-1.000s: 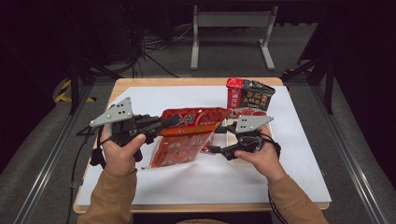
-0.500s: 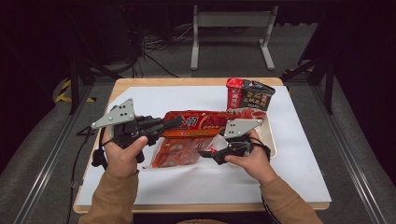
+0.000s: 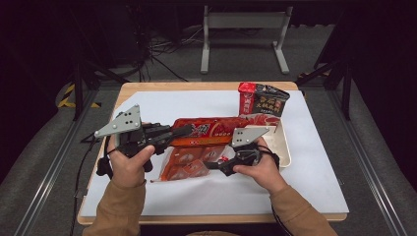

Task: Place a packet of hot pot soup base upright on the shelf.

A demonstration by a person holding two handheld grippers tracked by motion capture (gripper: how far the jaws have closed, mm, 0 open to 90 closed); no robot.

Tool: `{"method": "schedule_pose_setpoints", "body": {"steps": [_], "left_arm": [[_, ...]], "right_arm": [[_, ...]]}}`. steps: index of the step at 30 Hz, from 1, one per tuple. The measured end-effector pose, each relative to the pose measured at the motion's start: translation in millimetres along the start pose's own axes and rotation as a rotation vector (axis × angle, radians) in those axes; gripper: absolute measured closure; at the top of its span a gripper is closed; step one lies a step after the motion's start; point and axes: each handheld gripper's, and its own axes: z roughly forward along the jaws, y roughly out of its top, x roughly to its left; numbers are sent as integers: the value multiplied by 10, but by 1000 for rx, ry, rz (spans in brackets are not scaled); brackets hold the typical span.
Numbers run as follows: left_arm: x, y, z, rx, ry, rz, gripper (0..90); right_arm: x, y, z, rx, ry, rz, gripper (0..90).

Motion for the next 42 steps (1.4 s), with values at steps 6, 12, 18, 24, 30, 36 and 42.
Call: {"method": "schedule_pose_setpoints", "body": {"steps": [6,12,18,24,30,36,42], "left_arm": [[12,-2,-28,-18,6,-3,900],[32,-15,-50,-29,12,-9,900],[32,-36,-15,-19,8,-14,900],[35,-41,-1,-12,10,-12,900],[49,-43,-41,-23,9,-14,899],[61,-49,-52,-26,15,-13,898],[89,-67,-49,-26,23,-20,895]], "right_arm": [[14,0,-26,-9,41,-5,404],[30,3,-28,-8,77,-13,462],[45,24,-21,-16,79,-37,500],[75,43,-36,3,111,-58,675],[124,109,-90,27,100,-74,694],[131,135,-130,35,89,-65,695],[112,166,-205,49,80,-49,696]]}}
